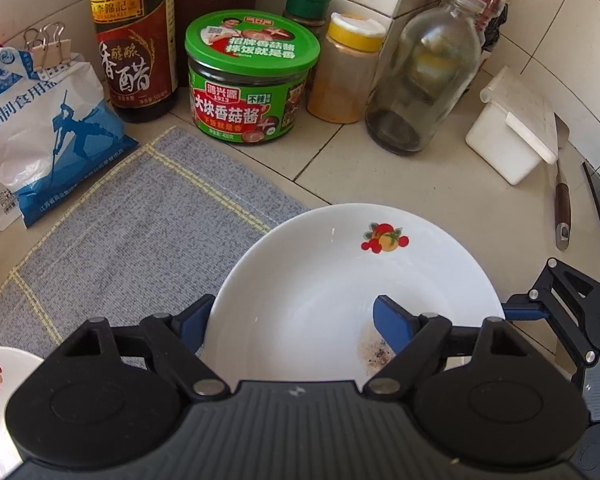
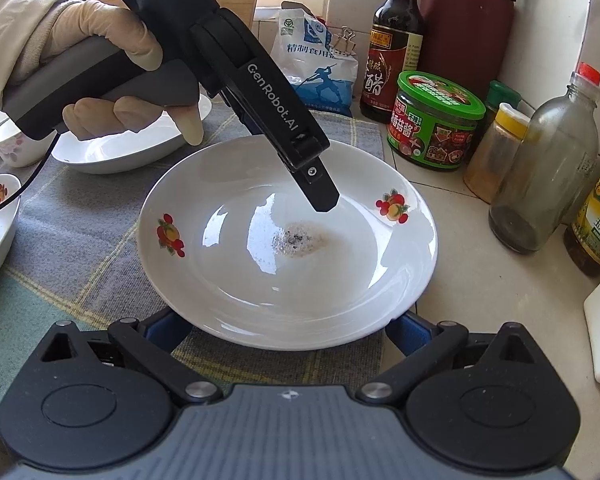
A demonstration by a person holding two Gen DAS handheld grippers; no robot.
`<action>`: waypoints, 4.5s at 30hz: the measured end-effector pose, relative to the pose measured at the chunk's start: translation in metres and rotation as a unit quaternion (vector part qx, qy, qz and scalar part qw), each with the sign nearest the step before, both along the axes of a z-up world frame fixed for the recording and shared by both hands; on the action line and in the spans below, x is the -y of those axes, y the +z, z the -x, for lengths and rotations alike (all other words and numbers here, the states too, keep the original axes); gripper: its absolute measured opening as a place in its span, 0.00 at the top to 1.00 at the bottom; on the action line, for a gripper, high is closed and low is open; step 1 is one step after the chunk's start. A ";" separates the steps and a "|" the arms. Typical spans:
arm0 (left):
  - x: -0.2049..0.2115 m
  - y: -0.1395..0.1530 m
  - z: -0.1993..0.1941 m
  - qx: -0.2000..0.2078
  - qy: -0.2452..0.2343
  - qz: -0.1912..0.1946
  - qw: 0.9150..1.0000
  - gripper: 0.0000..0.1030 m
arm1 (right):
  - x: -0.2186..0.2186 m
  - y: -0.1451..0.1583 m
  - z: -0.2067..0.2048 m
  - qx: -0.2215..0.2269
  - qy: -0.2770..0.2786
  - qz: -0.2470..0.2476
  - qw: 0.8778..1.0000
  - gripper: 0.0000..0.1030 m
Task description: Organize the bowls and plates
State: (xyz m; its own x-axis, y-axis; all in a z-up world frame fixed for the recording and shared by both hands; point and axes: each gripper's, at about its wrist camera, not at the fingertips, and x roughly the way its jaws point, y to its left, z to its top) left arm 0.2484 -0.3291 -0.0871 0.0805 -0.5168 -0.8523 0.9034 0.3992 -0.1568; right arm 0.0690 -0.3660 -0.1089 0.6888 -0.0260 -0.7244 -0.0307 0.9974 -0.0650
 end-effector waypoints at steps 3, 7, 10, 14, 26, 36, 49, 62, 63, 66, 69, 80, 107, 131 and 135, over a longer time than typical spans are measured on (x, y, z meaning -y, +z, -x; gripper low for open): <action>-0.004 0.010 0.005 0.028 0.006 0.010 1.000 0.16 | -0.002 0.004 0.008 0.003 -0.011 -0.003 1.000 0.00; -0.019 0.027 0.014 0.058 0.020 0.024 0.998 0.14 | -0.008 0.008 0.021 -0.003 -0.036 -0.011 0.999 0.00; -0.034 0.040 0.025 0.077 0.031 0.030 0.996 0.14 | -0.017 0.009 0.034 -0.001 -0.040 -0.017 0.999 0.00; -0.062 0.058 0.046 0.091 0.045 0.046 0.994 0.13 | -0.032 0.013 0.050 0.008 -0.033 -0.027 0.999 0.00; -0.147 0.089 0.139 0.130 0.105 0.071 0.983 0.10 | -0.079 0.020 0.090 0.024 0.028 -0.034 0.999 0.00; -0.217 0.083 0.219 0.142 0.165 0.061 0.974 0.10 | -0.103 0.028 0.131 0.034 0.054 -0.040 0.997 0.00; -0.292 0.072 0.255 0.143 0.250 0.034 0.957 0.10 | -0.141 0.029 0.124 0.038 0.116 -0.045 0.992 0.00; -0.345 0.044 0.240 0.126 0.238 0.003 0.963 0.10 | -0.161 0.021 0.078 0.000 0.119 -0.022 0.993 0.00; -0.347 0.040 0.240 0.127 0.231 -0.001 0.965 0.10 | -0.159 0.023 0.074 -0.002 0.114 -0.020 0.993 0.00; -0.351 0.027 0.237 0.129 0.210 -0.017 0.969 0.10 | -0.155 0.029 0.063 -0.010 0.104 -0.012 0.995 0.00; -0.350 0.013 0.232 0.135 0.190 -0.026 0.972 0.10 | -0.151 0.035 0.048 -0.015 0.085 -0.026 0.996 0.00; -0.352 -0.005 0.204 0.123 0.157 0.011 0.980 0.06 | -0.175 0.018 -0.012 -0.096 0.092 -0.120 0.984 0.00; -0.364 -0.020 0.201 0.139 0.148 0.065 0.977 0.00 | -0.220 0.016 -0.052 -0.189 0.131 -0.049 0.972 0.00; -0.363 -0.017 0.199 0.144 0.126 0.062 0.980 0.02 | -0.162 0.019 -0.097 -0.216 0.214 -0.262 0.916 0.00; -0.362 -0.017 0.200 0.141 0.117 0.065 0.981 0.05 | -0.161 0.019 -0.100 -0.222 0.219 -0.266 0.912 0.00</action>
State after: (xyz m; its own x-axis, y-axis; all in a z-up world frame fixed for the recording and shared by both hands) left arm 0.0487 0.0333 -0.1038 0.4330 -0.5590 -0.7071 0.8045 0.5936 0.0233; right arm 0.1694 -0.2048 -0.0894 0.1845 0.6183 -0.7640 -0.3393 0.7696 0.5409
